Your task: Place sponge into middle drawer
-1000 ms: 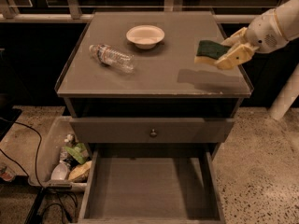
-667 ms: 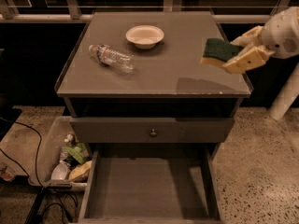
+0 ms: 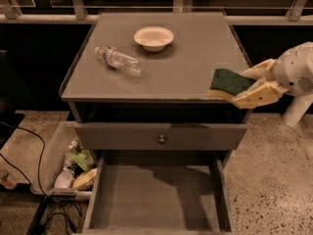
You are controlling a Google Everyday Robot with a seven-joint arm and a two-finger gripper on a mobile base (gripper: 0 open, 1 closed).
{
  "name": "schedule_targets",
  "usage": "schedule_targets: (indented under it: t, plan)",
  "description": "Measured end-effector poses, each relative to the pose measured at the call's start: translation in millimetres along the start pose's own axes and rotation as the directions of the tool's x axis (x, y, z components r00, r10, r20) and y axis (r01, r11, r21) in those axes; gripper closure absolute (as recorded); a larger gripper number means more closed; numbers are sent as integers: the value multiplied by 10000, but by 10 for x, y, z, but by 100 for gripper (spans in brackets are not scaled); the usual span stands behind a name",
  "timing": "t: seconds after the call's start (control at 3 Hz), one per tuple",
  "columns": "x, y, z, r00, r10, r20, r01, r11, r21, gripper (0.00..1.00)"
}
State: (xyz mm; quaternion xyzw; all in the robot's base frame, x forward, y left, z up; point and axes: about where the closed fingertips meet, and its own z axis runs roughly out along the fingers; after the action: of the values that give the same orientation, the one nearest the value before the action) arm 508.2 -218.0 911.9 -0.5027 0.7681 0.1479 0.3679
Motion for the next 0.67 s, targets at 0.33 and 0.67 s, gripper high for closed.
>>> schedule_targets:
  t: [0.33, 0.67]
  plan:
    - [-7, -4, 87, 10000, 33, 10, -33, 10000, -51, 100]
    - [83, 198, 372, 9994, 260, 233, -254, 9993, -267, 100]
